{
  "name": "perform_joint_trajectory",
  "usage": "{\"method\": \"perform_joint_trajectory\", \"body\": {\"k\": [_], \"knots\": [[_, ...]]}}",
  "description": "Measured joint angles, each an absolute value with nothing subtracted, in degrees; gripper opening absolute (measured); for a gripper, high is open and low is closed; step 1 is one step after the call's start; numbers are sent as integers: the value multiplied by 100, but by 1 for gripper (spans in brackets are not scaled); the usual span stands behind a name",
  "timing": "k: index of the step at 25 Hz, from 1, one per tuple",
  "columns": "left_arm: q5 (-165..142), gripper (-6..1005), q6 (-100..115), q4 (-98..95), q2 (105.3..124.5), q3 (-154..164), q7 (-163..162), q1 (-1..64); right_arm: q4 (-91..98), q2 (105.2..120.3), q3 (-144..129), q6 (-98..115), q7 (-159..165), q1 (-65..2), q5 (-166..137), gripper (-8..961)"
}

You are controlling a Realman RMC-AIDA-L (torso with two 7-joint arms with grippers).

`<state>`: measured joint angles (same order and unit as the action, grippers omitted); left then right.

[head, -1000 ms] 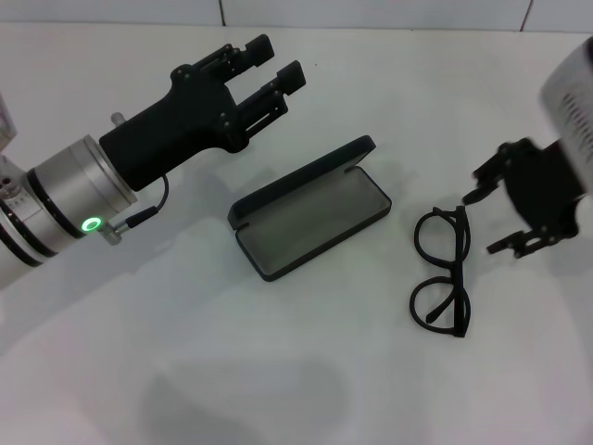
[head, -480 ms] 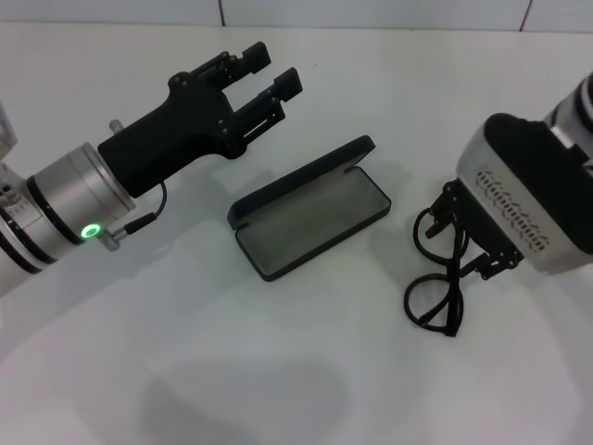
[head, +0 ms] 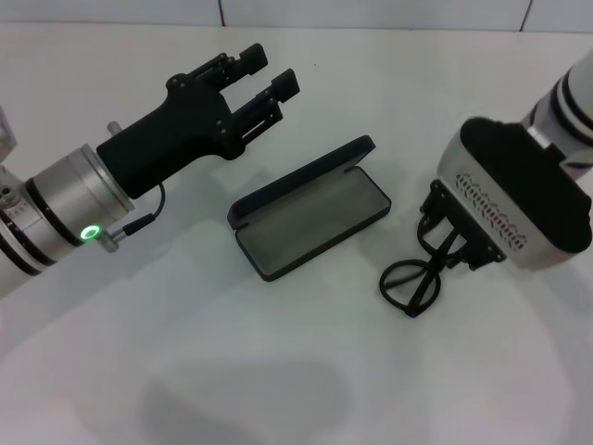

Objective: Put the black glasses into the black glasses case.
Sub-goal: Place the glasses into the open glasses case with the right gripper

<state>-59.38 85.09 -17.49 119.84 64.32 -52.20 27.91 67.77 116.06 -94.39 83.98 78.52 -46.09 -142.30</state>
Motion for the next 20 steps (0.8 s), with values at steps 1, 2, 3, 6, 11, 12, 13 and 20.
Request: {"method": "perform_joint_trajectory", "body": {"k": [1, 2, 3, 6, 11, 12, 13, 20], "knots": [[-5937, 580, 8510, -1749, 11983, 6428, -5221, 2787, 6827, 11600, -9404, 8410, 7852, -4601, -14228, 451], [-5937, 580, 8512, -1748, 11983, 6426, -5220, 2786, 6845, 11597, -9367, 8428, 7851, -4600, -14223, 451], [-5936, 580, 8512, -1748, 11982, 6426, -5220, 2787, 6833, 11596, -9345, 8432, 7846, -4602, -14225, 451], [-5935, 579, 8512, -1749, 11981, 6431, -5215, 2802, 6688, 11602, -9351, 8398, 7834, -4617, -14257, 450], [-5932, 578, 8529, -1770, 11979, 6422, -5212, 2796, 6536, 11614, -9379, 8377, 7816, -4634, -14227, 428], [-5932, 579, 8533, -1772, 11981, 6420, -5212, 2795, 6521, 11614, -9381, 8372, 7804, -4637, -14226, 423], [-5932, 579, 8537, -1771, 11984, 6423, -5212, 2803, 6501, 11614, -9383, 8354, 7784, -4637, -14224, 401], [-5931, 578, 8539, -1781, 11987, 6443, -5215, 2841, 6335, 11609, -9245, 8226, 7815, -4654, -14182, 268]]}}
